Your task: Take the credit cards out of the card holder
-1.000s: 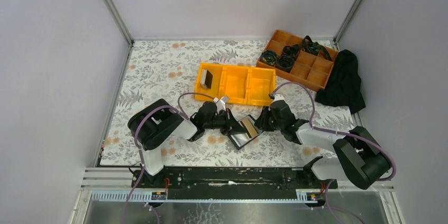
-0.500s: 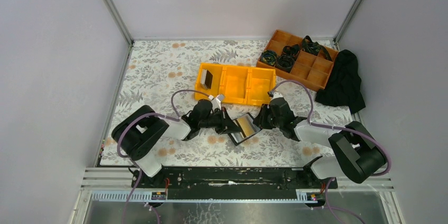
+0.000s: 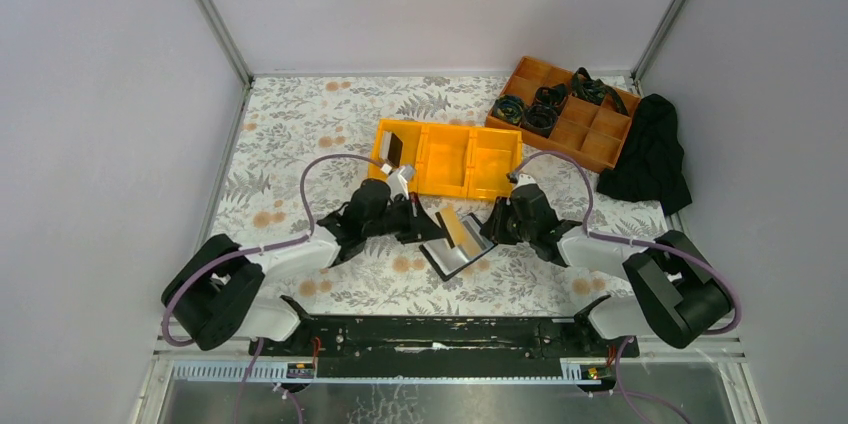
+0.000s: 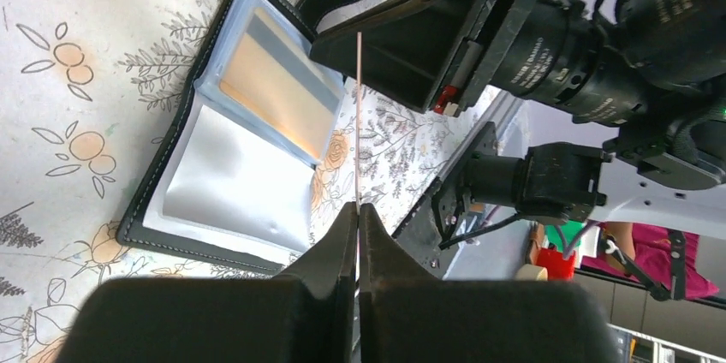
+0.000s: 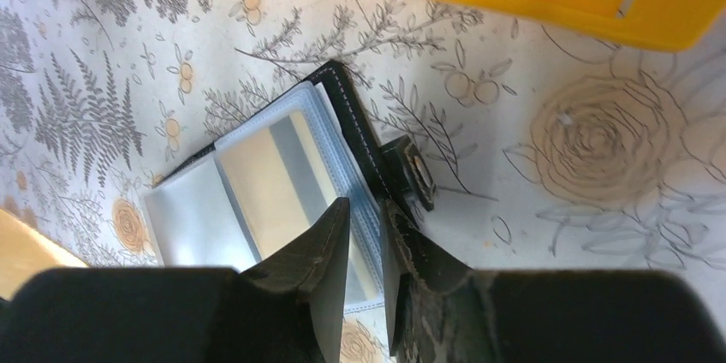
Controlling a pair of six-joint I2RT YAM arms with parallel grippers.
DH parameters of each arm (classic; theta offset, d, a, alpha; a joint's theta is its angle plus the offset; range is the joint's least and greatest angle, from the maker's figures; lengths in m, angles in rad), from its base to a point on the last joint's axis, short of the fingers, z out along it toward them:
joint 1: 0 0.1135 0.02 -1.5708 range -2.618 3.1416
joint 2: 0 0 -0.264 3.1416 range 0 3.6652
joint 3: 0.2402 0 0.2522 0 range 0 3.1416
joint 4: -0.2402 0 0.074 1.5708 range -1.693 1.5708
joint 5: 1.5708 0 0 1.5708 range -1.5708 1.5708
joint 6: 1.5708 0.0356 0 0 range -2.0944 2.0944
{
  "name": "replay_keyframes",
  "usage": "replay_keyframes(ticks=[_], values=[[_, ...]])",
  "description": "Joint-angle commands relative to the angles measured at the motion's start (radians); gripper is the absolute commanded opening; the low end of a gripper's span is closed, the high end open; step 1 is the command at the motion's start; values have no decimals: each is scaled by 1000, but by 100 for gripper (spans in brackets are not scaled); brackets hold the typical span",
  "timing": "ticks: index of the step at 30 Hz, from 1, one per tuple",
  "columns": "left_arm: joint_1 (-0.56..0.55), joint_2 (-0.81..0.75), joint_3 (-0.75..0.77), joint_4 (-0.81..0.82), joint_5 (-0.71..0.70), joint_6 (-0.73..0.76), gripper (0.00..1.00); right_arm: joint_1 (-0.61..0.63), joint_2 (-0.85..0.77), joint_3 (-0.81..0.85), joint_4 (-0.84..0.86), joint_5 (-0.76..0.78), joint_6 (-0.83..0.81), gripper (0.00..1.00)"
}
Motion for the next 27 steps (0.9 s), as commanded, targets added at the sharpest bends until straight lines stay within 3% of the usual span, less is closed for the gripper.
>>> replay_keyframes(ticks=[1, 4, 6, 12, 15, 18, 23, 27], values=[[69, -19, -12, 138, 101, -1, 0, -11, -88, 16, -157, 28, -47, 27], [145, -13, -17, 265, 184, -45, 0, -10, -226, 41, -226, 41, -70, 28], [176, -20, 18, 224, 188, -27, 0, -11, -300, 58, -264, 67, -89, 29], [190, -26, 321, -373, -82, 182, 0, -10, -328, 129, -326, 80, -132, 31], [198, -11, 401, -456, -67, 236, 0, -10, -296, 164, -299, 30, -159, 32], [199, -38, 374, -319, 89, 249, 0, -11, -300, 194, -251, -3, -191, 35], [201, -30, 283, -65, 293, 234, 0, -11, -420, 236, -174, -84, -269, 67], [204, 14, 135, 392, 444, 115, 0, -16, -535, 241, -145, -166, -292, 70]])
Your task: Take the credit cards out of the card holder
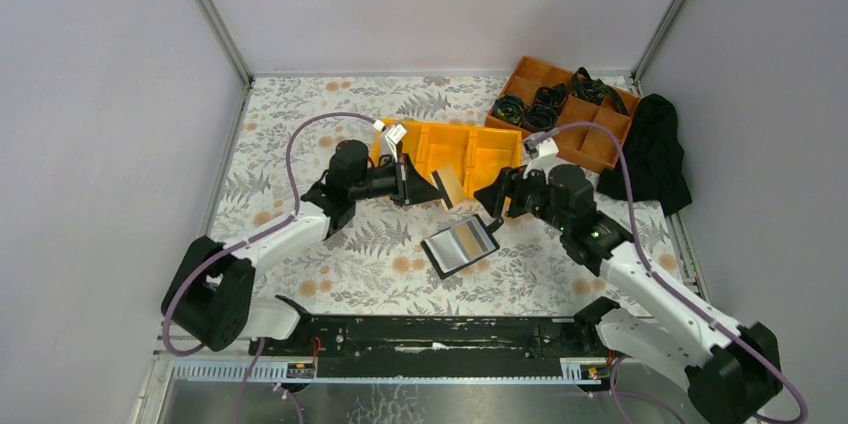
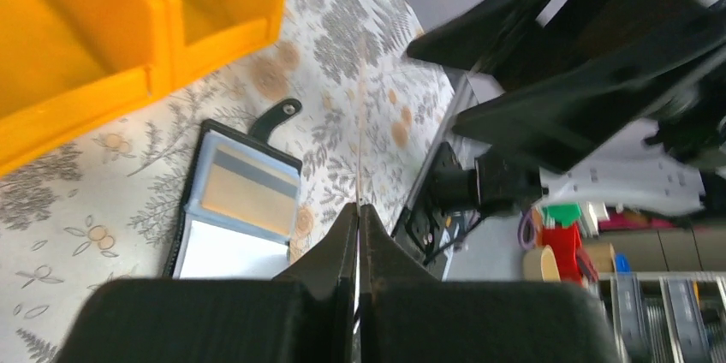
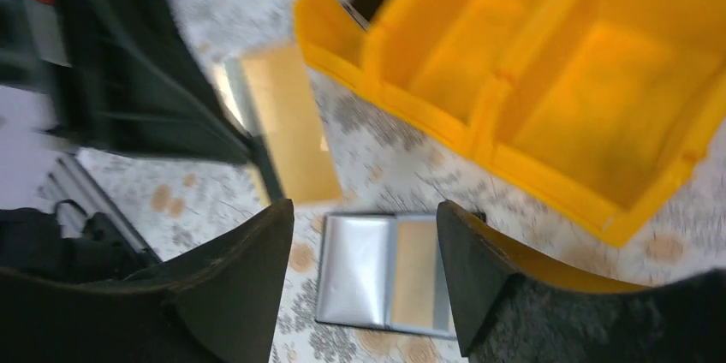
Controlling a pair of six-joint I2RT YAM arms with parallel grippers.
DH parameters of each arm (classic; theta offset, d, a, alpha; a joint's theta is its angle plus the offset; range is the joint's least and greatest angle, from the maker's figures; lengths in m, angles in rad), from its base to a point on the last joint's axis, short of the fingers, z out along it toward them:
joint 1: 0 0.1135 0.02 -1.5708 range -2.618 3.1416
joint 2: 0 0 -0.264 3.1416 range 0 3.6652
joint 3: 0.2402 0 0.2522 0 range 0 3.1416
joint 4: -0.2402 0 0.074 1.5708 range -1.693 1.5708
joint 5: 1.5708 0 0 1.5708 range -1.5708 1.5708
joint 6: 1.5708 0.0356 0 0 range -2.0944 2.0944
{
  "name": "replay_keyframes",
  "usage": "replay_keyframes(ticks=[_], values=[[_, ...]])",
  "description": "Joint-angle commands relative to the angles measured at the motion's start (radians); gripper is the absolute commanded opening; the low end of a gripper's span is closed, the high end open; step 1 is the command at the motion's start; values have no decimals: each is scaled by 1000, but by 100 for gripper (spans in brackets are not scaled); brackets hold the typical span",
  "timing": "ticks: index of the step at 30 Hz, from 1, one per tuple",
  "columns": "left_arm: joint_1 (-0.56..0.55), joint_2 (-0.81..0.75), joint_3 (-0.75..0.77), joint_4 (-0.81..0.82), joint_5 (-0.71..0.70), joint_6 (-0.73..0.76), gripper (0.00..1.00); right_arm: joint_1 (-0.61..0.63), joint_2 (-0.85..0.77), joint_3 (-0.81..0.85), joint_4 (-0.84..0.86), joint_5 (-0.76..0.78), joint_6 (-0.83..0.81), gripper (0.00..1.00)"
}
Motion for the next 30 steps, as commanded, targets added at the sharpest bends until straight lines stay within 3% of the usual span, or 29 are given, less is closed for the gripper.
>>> replay_keyframes(ticks=[1, 5, 9, 15, 24, 30], values=[[8, 60, -111, 558, 247, -124, 0, -13, -129, 61, 107, -150, -60, 70], [6, 134, -175, 1009, 335, -316, 0, -14, -144, 69, 130, -279, -38, 66], [5, 212, -172, 1296, 384, -488, 0, -14, -139, 70, 160, -355, -22, 62], [-16, 203, -163, 1315, 395, -461, 0, -14, -147, 79, 133, -369, -23, 58], [-38, 228, -149, 1316, 397, -461, 0, -14, -154, 78, 157, -443, 9, 2], [-38, 241, -142, 1317, 393, -462, 0, -14, -154, 70, 193, -504, 31, 0]])
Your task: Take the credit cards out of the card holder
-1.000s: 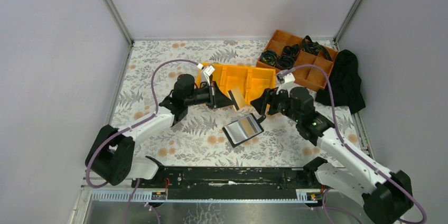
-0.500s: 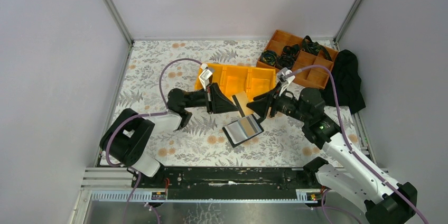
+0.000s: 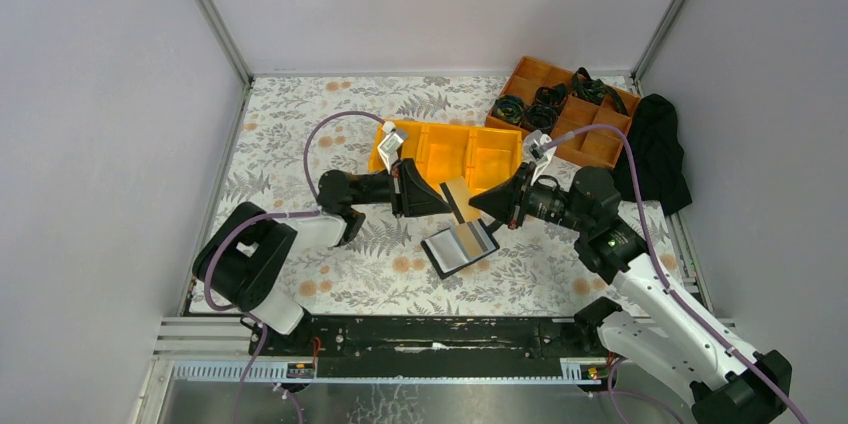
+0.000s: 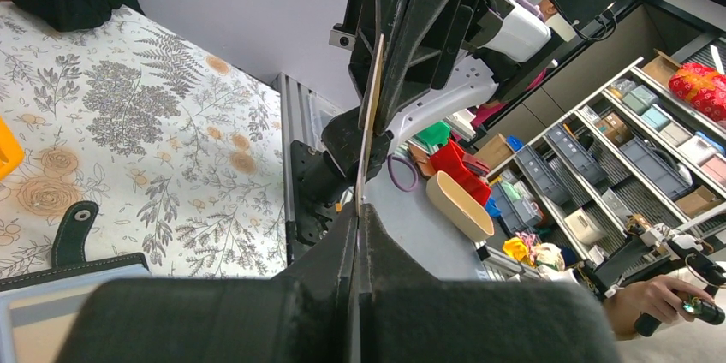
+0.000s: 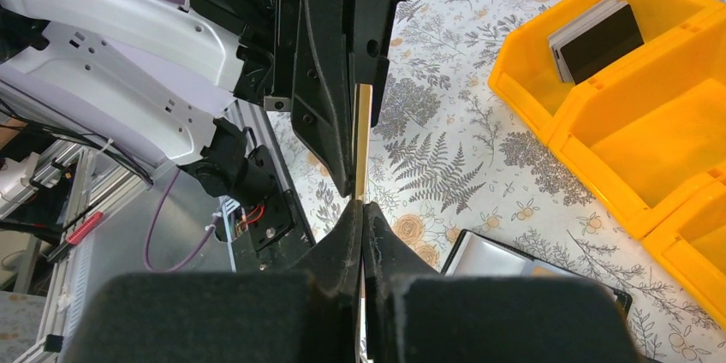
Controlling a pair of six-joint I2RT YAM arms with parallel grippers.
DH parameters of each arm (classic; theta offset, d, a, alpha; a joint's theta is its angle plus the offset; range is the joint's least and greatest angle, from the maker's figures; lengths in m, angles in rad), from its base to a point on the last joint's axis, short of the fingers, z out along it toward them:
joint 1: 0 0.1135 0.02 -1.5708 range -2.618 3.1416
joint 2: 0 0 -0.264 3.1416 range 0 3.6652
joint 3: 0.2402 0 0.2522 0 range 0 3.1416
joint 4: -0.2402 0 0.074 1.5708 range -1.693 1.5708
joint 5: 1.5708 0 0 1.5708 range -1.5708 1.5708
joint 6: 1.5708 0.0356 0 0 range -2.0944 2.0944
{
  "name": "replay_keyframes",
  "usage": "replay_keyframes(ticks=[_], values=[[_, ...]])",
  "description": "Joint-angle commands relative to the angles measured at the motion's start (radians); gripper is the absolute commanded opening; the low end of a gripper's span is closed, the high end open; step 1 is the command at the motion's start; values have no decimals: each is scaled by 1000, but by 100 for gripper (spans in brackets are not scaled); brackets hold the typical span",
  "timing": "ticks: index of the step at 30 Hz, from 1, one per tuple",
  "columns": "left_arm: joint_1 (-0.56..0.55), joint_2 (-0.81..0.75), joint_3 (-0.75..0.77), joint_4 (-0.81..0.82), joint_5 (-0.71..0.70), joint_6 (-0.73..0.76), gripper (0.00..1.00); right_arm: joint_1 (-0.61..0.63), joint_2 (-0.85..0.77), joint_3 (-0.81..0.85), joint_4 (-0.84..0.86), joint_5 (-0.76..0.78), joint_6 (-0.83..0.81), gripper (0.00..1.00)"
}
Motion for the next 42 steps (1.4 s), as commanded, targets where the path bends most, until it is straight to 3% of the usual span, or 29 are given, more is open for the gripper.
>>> replay_keyframes(ticks=[1, 4, 7, 10, 18, 22, 27, 28, 30, 33, 37, 39, 41, 42], values=[[-18, 4, 32, 97, 24, -8, 0, -4, 2, 30, 64, -48, 7, 0], [-15, 3, 33, 97, 10, -13, 2, -4, 2, 30, 51, -31, -1, 0], [-1, -6, 8, 93, -52, -11, 24, -4, -7, 30, 42, -1, -7, 0], [4, -16, -4, 80, -87, 7, 27, -4, -13, 26, 50, 14, -10, 0], [4, -37, -20, 97, -153, 31, 14, -4, -21, 12, 77, 30, 17, 0], [4, -37, -30, 99, -164, 31, 0, -3, -16, 10, 81, 30, 23, 0], [4, -52, -30, 92, -164, 27, 0, -3, -1, 11, 83, 28, 20, 0], [4, -47, -20, 92, -148, 16, 0, -4, 7, 14, 79, 21, 15, 3], [2, -39, -4, 97, -116, -5, 0, -3, 25, 22, 80, 11, 10, 21], [-5, -33, 11, 97, -76, -22, 0, -4, 36, 27, 111, -12, 24, 27], [-25, -17, 33, 97, -28, -33, 0, -4, 47, 41, 128, -39, 25, 26], [-32, -4, 43, 98, -10, -37, 0, -4, 53, 44, 133, -51, 27, 17], [-33, 3, 44, 99, -11, -36, 0, -3, 54, 47, 135, -63, 29, 1], [-34, 5, 44, 99, -14, -36, 0, -4, 51, 48, 135, -67, 26, 0]])
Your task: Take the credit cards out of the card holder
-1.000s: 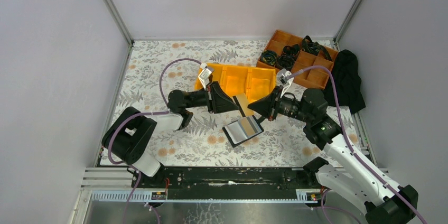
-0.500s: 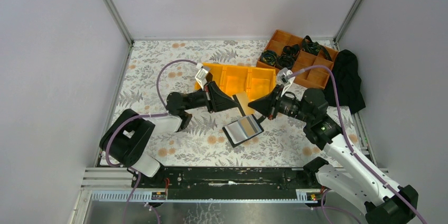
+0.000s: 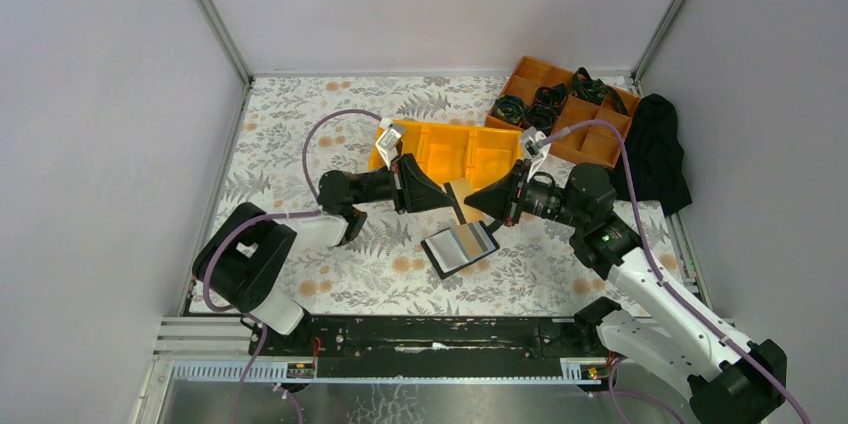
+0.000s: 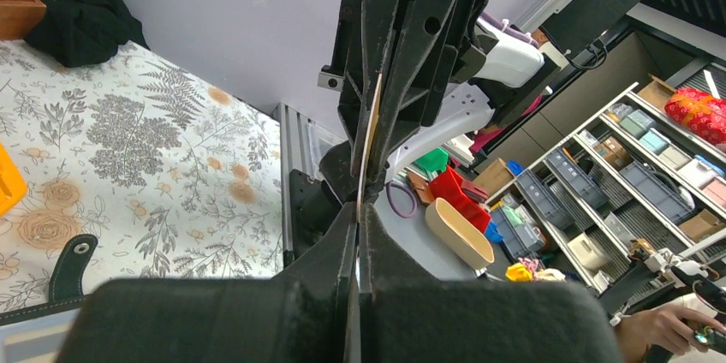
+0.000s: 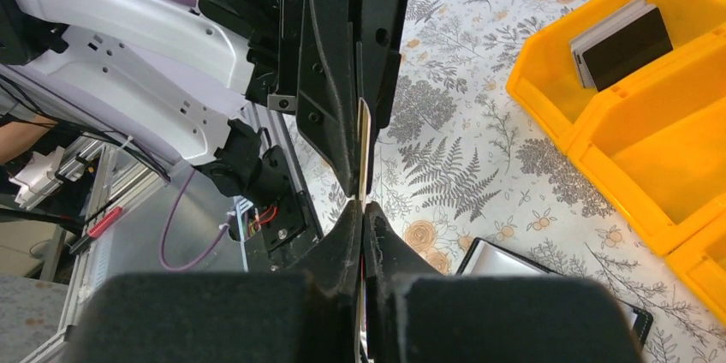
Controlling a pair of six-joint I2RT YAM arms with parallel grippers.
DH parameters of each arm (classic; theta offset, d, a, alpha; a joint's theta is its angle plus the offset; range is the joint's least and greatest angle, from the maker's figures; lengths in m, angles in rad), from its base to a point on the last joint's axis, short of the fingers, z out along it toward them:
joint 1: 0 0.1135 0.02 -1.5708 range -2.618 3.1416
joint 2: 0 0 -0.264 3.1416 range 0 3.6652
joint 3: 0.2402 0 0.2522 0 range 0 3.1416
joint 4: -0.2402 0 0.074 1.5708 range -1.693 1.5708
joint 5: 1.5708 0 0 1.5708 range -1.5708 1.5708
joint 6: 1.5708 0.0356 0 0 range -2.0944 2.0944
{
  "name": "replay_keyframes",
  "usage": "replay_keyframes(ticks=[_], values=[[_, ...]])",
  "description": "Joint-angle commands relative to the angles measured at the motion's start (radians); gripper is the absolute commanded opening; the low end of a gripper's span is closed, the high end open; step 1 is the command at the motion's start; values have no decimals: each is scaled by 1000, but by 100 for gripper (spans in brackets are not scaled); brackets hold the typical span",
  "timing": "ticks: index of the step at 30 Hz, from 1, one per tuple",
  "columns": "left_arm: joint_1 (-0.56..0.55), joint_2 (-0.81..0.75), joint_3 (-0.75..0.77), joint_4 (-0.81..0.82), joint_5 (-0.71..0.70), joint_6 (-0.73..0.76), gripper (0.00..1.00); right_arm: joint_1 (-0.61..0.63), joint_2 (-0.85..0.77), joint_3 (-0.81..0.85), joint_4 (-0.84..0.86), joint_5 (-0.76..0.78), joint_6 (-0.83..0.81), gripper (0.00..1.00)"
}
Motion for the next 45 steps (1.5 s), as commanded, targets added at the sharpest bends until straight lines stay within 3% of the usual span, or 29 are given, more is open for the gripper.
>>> replay_keyframes(ticks=[1, 2, 5, 7, 12, 23, 28, 34, 38, 39, 41, 45], values=[[-17, 20, 31, 74, 49, -14, 0, -1, -2, 46, 64, -23, -4, 0], [-17, 22, 31, 74, 40, -15, 0, -1, -7, 43, 62, -11, -6, 0], [-16, 18, 15, 73, -18, 7, 25, -1, -27, 32, 58, 56, -9, 0], [-16, 21, 4, 73, -51, 25, 29, -1, -41, 24, 69, 88, -15, 0], [-18, 26, -7, 79, -116, 54, 21, -1, -53, 6, 141, 93, 21, 0], [-22, -33, -1, 81, -186, 104, 14, -1, -37, -25, 213, 76, 77, 0], [-26, -20, 16, 82, -176, 94, 0, 0, -38, -29, 215, 75, 80, 0], [-27, -27, 20, 80, -173, 79, 0, -1, -35, -24, 180, 97, 63, 0], [-1, -10, 35, 43, -165, 38, 0, -1, -38, 18, 51, 215, -6, 53], [10, -3, 37, 20, -161, 36, 0, -1, -47, 26, 17, 267, -25, 62], [39, 10, 48, -59, -148, 37, 0, -1, -64, 44, -84, 431, -52, 65], [98, 16, 100, -385, -132, 100, 0, -1, -73, 34, -219, 659, -94, 65]])
